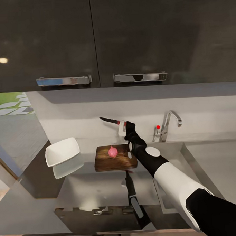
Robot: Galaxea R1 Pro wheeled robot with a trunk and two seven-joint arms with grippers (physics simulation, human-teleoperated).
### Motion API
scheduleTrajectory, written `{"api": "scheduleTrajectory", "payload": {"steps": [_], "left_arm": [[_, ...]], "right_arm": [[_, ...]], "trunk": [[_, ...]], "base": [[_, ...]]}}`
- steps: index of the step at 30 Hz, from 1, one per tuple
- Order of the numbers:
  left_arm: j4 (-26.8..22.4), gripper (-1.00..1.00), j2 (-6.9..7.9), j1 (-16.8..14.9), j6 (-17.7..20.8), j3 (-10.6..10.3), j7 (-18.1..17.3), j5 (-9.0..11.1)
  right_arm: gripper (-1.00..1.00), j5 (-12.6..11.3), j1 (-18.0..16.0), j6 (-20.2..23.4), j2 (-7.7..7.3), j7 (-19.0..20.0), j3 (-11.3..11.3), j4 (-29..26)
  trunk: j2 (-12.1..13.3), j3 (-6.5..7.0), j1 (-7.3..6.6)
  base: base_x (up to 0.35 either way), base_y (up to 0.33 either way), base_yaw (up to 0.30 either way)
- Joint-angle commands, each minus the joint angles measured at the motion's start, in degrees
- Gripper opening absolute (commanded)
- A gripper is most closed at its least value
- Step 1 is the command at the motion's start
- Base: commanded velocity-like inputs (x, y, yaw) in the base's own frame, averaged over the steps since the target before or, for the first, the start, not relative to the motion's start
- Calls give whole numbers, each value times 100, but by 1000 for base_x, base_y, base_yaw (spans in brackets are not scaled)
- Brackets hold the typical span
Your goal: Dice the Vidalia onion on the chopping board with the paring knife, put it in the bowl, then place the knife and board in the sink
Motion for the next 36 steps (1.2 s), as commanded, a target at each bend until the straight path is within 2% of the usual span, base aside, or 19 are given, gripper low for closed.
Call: {"api": "scheduleTrajectory", "payload": {"steps": [1, 10, 11, 16, 18, 30, 36], "left_arm": [[10, 100, 1, -7, 8, -50, 11, 50], [28, 100, 48, -7, 9, -52, 9, 60], [27, 100, 51, -7, 7, -52, 8, 60], [28, 100, 54, -7, 4, -52, 3, 60], [31, 100, 48, -7, 4, -52, 3, 60], [17, 100, 47, -7, 4, -52, 2, 60], [23, 100, 46, -7, 4, -52, 2, 60]], "right_arm": [[-100, 93, -5, 30, 0, 39, 15, -42], [-100, 386, 4, 22, 0, -156, 39, -270], [-100, 1468, 15, 21, 0, -571, 57, -215], [-100, 1485, 187, 16, 0, -1337, 246, 128], [-100, 1486, 218, 4, 0, -1475, 298, 197], [-100, 1455, 241, -184, 0, -1561, 333, 399], [-100, 1434, 241, -461, 0, -1568, 333, 748]], "trunk": [[-12, -12, 3], [-12, -12, 3], [-12, -12, 3], [-12, -12, 3], [-12, -12, 3], [-12, -12, 3], [-12, -12, 3]], "base": [[0, 0, 0], [0, 0, 0], [0, 0, 0], [0, 0, 0], [-4, 0, 0], [-144, 0, 0], [-27, 0, 0]]}}
